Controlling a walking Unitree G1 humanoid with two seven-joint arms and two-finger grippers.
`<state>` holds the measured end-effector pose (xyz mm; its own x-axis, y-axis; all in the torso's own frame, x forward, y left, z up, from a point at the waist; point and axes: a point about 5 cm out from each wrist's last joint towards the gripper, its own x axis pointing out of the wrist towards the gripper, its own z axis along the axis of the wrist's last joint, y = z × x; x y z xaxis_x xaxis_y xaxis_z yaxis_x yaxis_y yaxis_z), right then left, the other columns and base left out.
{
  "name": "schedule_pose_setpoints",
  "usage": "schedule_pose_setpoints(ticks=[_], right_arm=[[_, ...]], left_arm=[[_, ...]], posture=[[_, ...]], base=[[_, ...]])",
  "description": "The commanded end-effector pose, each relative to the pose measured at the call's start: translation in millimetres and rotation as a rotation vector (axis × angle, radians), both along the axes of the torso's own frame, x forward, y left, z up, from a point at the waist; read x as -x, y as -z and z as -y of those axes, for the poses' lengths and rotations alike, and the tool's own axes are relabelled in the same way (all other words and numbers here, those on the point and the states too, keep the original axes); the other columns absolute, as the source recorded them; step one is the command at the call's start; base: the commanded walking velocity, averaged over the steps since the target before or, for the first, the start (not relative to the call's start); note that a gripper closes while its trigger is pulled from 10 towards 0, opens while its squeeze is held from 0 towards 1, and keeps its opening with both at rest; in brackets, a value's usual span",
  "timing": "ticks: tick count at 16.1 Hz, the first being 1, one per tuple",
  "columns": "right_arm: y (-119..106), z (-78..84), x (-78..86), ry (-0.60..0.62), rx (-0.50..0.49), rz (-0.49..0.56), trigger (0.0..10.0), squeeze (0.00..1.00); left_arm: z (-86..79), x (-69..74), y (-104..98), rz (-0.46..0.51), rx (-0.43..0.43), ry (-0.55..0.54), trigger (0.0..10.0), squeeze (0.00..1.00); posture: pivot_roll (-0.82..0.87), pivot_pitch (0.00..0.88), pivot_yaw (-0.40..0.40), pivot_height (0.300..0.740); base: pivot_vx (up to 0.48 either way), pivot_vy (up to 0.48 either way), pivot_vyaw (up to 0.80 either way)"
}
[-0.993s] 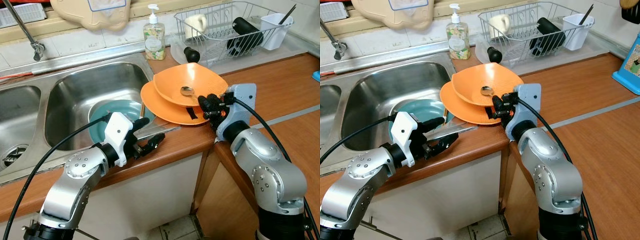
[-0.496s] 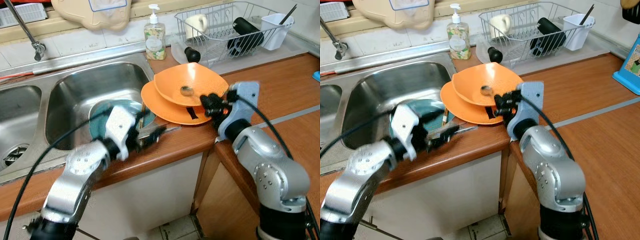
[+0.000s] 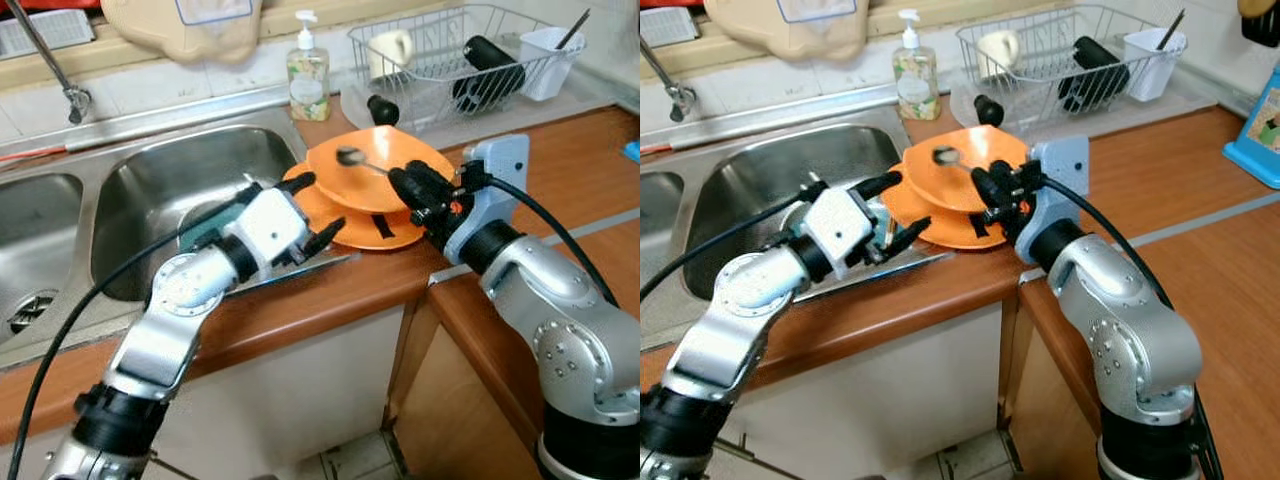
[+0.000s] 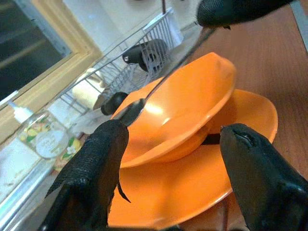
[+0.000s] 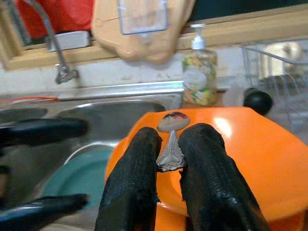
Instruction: Kitchen organization
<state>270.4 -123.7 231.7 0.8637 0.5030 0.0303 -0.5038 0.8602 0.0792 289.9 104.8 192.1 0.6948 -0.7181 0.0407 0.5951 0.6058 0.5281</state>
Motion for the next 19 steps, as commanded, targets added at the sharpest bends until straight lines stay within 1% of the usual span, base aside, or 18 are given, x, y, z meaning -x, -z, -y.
schedule_pose_setpoints(ticks=[1,2,4,5,6,7,9,11,12,13,14,15,16,19], right_arm=[[-6,-7.0,3.8,-0.056,0.012,0.015,0.0,0.0],[-6,-9.0,5.3,-0.072,0.021,0.016,0.0,0.0],[-7,-10.5,6.7,-0.084,0.023,0.012,0.0,0.0],[-6,-11.2,7.1,-0.087,0.025,0.01,0.0,0.0],[-5,-12.7,8.6,-0.097,0.036,0.001,0.0,0.0],[-5,-13.4,9.3,-0.1,0.04,-0.003,0.0,0.0],[-4,-16.4,11.6,-0.115,0.041,-0.008,0.0,0.0],[-3,-18.4,13.2,-0.124,0.045,-0.016,0.0,0.0],[-4,-19.8,13.6,-0.132,0.043,-0.015,0.0,0.0],[-5,-21.1,14.0,-0.139,0.041,-0.013,0.0,0.0],[-6,-21.9,13.9,-0.144,0.041,-0.011,0.0,0.0],[-6,-22.6,13.9,-0.15,0.042,-0.011,0.0,0.0],[-6,-22.8,13.8,-0.152,0.042,-0.011,0.0,0.0],[-6,-26.8,14.3,-0.173,0.038,-0.013,0.0,0.0]], left_arm=[[0.1,-3.6,-1,0.017,-0.021,-0.004,10.0,0.0],[2.3,-5.6,0,0.023,-0.031,0.004,9.7,0.0],[6.4,-8.4,1,0.039,-0.05,0.017,10.0,0.0],[7.1,-9.4,1,0.044,-0.053,0.019,10.0,0.0],[9.6,-12.3,-1,0.054,-0.051,0.025,9.2,0.0],[10.5,-13.2,-2,0.058,-0.05,0.028,9.1,0.0],[12.0,-15.2,-2,0.069,-0.054,0.03,8.5,0.0],[13.5,-19.1,-4,0.085,-0.054,0.027,5.1,0.0],[13.7,-20.8,-4,0.09,-0.062,0.027,4.3,0.0],[13.6,-22.0,-3,0.097,-0.078,0.023,3.9,0.0],[13.3,-23.6,-3,0.098,-0.086,0.017,2.3,0.0],[12.9,-25.6,-3,0.104,-0.089,0.008,0.0,0.0],[13.0,-26.1,-3,0.105,-0.089,0.007,0.0,0.0],[10.7,-30.0,-4,0.132,-0.131,-0.012,0.0,0.0]], posture=[[-0.06,0.0,0.129,0.74],[-0.06,0.0,0.133,0.74],[-0.06,0.0,0.137,0.74],[-0.06,0.0,0.137,0.74],[-0.07,0.0,0.142,0.74],[-0.07,0.0,0.144,0.74],[-0.08,0.0,0.151,0.74],[-0.08,0.0,0.15,0.74],[-0.08,0.0,0.149,0.74],[-0.08,0.0,0.149,0.74],[-0.08,0.0,0.145,0.74],[-0.08,0.0,0.141,0.74],[-0.08,0.0,0.139,0.74],[-0.07,0.0,0.134,0.74]], base=[[0.0,0.0,0.0],[0.0,0.0,0.0],[0.0,0.0,0.0],[0.0,0.0,0.0],[0.0,0.0,0.0],[0.0,0.0,0.0],[0.0,0.0,0.0],[0.0,0.0,0.0],[0.0,0.0,0.0],[0.0,0.0,0.0],[0.0,0.0,0.0],[0.0,0.0,0.0],[0.0,0.0,0.0],[0.0,0.0,0.0]])
